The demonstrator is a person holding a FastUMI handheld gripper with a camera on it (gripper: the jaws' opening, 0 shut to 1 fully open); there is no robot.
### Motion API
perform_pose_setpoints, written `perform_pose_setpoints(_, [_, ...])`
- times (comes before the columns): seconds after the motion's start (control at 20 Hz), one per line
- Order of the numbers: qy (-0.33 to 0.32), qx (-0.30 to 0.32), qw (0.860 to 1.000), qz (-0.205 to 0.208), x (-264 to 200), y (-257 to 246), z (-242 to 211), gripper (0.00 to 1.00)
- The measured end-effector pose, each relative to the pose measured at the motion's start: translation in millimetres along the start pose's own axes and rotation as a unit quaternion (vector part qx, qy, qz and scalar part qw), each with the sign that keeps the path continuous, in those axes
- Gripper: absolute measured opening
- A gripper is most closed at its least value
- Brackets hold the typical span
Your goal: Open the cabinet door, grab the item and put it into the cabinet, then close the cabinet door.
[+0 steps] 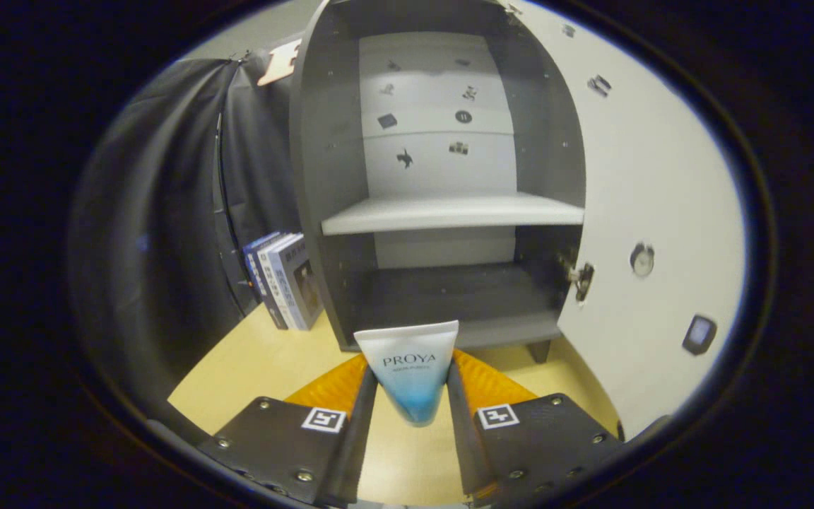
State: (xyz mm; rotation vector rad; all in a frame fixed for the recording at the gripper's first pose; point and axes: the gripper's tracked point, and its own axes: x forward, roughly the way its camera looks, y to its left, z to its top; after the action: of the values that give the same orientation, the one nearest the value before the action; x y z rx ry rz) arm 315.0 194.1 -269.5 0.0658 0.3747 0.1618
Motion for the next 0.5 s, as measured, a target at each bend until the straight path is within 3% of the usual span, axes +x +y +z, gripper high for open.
perform_pose_setpoints(0.3, [-0.094,-0.019,0.995,0.008,26.9,0.0,134.3,0.53])
perform_pose_setpoints(0.5, [-0.133,-0.027,0.991,0.005,66.8,-5.9,193.1,0.53])
